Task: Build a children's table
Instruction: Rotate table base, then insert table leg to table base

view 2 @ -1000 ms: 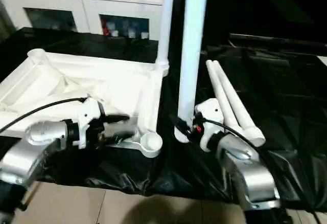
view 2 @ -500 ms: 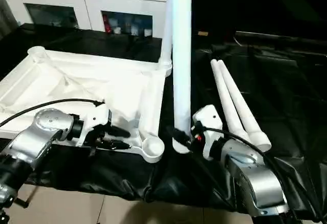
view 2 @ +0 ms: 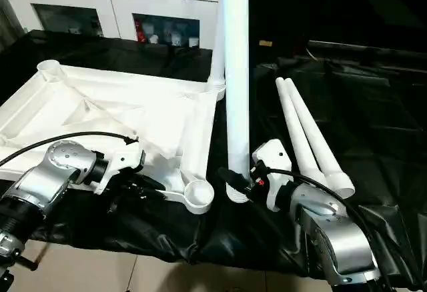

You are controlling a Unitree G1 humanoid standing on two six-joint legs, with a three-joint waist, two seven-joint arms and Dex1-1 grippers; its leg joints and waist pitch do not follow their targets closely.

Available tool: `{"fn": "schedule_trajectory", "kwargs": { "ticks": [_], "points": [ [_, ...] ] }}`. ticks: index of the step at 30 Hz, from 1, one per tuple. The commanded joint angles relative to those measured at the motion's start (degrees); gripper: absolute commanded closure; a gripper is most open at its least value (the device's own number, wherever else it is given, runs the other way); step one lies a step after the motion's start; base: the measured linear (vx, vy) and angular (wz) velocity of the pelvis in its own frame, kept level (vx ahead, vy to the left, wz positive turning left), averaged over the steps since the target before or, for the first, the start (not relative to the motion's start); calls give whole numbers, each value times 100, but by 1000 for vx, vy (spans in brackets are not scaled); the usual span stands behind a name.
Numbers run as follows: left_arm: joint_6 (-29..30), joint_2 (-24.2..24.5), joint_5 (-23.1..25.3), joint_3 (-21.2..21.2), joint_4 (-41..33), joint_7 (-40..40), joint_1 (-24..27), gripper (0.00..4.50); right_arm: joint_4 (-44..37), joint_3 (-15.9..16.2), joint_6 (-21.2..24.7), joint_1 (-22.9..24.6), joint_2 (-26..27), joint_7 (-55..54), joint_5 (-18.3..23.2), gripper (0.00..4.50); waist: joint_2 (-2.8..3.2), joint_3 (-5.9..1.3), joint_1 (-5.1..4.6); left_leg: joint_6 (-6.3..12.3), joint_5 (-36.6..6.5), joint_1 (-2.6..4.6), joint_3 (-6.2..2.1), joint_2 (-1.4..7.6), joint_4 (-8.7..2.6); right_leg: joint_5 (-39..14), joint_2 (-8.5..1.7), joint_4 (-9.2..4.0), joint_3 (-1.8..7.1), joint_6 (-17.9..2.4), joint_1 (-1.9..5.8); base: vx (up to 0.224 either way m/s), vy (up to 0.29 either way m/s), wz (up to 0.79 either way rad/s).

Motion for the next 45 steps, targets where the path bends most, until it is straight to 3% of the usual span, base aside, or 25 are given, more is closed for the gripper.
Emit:
{"fn": "schedule_trajectory", "kwargs": {
  "ticks": [1,5,9,11,13,14,21,26,31,34,37,39,45],
  "points": [
    [23,10,35,-16,41,-44,-55,434,-130,8,45,-49,-19,28,93,261,50,-322,28,70,-575,-77,89,52,-512,-556,-184,-309,95,-1414,364,0,0,0],
    [41,5,133,-27,52,102,-38,450,-69,-34,-16,-95,58,-21,95,261,55,-318,3,57,-598,-85,85,57,-517,-578,-191,-312,95,-1412,369,0,0,0],
    [225,-265,336,60,142,839,-78,450,115,-275,-56,-311,325,-271,231,261,55,-310,-40,24,-740,-82,86,54,-516,-805,-194,-340,92,-1431,360,0,0,0],
    [791,-692,346,211,119,1548,-106,450,408,-464,-39,-618,578,-547,319,261,57,-297,-45,-27,-834,-69,97,58,-520,-1051,-190,-361,98,-1389,338,0,0,0],
    [883,-735,323,231,98,1563,-104,450,436,-468,-33,-647,589,-550,324,262,39,-303,-26,-30,-787,-79,89,44,-515,-1197,-194,-377,98,-1327,360,0,0,0],
    [945,-841,318,216,-9,1642,-72,450,550,-440,-69,-748,609,-567,271,262,18,-298,-27,-7,-672,-109,82,50,-521,-1103,-196,-373,101,-1295,371,0,0,0],
    [1192,-1300,421,89,-198,2050,-60,450,1196,-464,-186,-1274,787,-616,237,262,-13,-340,-11,182,-228,-107,107,41,-494,-479,-183,-331,73,-1459,378,0,0,0],
    [1294,-1480,528,82,-191,2325,-135,450,1837,-462,-345,-1610,879,-494,226,262,-14,-341,27,260,-280,-99,123,41,-503,-546,-199,-345,66,-1486,373,0,0,0],
    [1263,-1461,599,106,-238,2393,-134,450,2081,-360,-353,-1733,866,-298,202,262,-47,-333,59,309,-266,-106,122,48,-509,-609,-203,-350,61,-1429,375,0,0,0],
    [1316,-1445,480,248,-324,2317,-81,393,2281,-326,-452,-1788,871,-243,156,262,-39,-331,54,277,-337,-106,122,48,-514,-756,-211,-362,58,-1411,366,0,0,0],
    [1585,-1251,392,330,-467,2120,-4,377,2632,-307,-648,-1908,911,-203,93,262,-3,-352,59,253,-284,-94,128,58,-508,-609,-213,-337,49,-1496,343,0,0,0],
    [1509,-1194,418,331,-437,2114,12,374,2740,-303,-709,-1952,928,-188,66,262,-13,-346,48,280,-242,-103,132,50,-508,-440,-192,-328,39,-1533,350,0,0,0],
    [1427,-957,534,295,-335,2022,63,374,3086,-317,-873,-2155,1006,-167,22,262,-11,-318,36,186,-541,-103,128,64,-545,-953,-211,-382,36,-1412,347,0,0,0]
  ]
}}
